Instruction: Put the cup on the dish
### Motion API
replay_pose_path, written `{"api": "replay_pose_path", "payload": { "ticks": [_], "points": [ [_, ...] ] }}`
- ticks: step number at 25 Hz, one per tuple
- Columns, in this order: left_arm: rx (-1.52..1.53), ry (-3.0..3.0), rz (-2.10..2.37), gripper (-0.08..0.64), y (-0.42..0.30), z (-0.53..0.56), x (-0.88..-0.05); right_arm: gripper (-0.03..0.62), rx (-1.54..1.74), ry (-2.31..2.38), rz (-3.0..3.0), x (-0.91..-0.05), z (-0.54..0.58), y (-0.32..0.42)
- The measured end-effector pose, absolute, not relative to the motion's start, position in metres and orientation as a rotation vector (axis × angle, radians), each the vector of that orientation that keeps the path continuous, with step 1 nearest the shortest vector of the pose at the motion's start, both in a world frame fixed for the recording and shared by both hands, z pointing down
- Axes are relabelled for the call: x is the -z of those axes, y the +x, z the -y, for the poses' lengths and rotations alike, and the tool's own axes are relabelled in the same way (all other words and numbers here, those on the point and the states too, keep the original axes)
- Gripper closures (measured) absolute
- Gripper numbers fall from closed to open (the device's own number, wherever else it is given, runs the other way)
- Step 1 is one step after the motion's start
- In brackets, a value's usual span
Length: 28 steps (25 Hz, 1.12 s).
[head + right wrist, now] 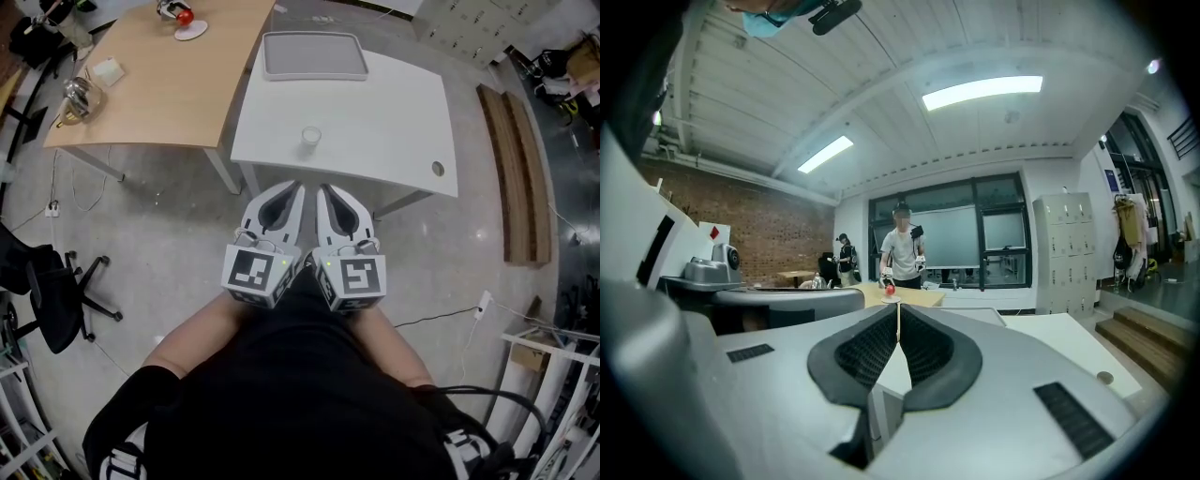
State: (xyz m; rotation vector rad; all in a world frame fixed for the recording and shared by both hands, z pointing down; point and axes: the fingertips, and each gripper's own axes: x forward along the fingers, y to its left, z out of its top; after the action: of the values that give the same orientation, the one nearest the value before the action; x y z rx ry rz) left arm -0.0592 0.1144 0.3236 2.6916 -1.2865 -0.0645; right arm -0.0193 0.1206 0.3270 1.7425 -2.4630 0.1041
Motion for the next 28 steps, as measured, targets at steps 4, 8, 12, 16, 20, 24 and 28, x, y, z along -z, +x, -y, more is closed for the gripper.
{"api": "replay_pose_path", "payload": {
  "ticks": [4, 8, 12, 16, 20, 24, 28],
  "points": [
    [0.058, 2.668, 1.32, 0.554, -0.063, -0.108, -0.325, 0.578, -0.108, 1.722, 2.474, -0.328, -0.115, -0.018],
    [0.046, 2.656, 1.36, 0.554, -0.065, -0.094, -0.326, 0.578, -0.102, 1.693, 2.49, -0.33, -0.1, -0.017],
    [0.046, 2.638, 1.397, 0.554, -0.067, -0.077, -0.324, 0.578, -0.114, 1.661, 2.511, -0.33, -0.08, -0.019],
    [0.019, 2.606, 1.38, 0.554, -0.059, -0.055, -0.338, 0.578, -0.155, 1.64, 2.509, -0.344, -0.06, -0.016],
    [-0.009, 2.598, 1.373, 0.554, -0.041, -0.035, -0.345, 0.578, -0.188, 1.639, 2.489, -0.349, -0.038, 0.001],
    [-0.027, 2.607, 1.383, 0.554, -0.027, -0.012, -0.347, 0.578, -0.214, 1.629, 2.487, -0.355, -0.014, 0.016],
    [-0.058, 2.588, 1.399, 0.554, -0.017, 0.013, -0.355, 0.578, -0.231, 1.606, 2.484, -0.359, 0.012, 0.027]
  ]
}}
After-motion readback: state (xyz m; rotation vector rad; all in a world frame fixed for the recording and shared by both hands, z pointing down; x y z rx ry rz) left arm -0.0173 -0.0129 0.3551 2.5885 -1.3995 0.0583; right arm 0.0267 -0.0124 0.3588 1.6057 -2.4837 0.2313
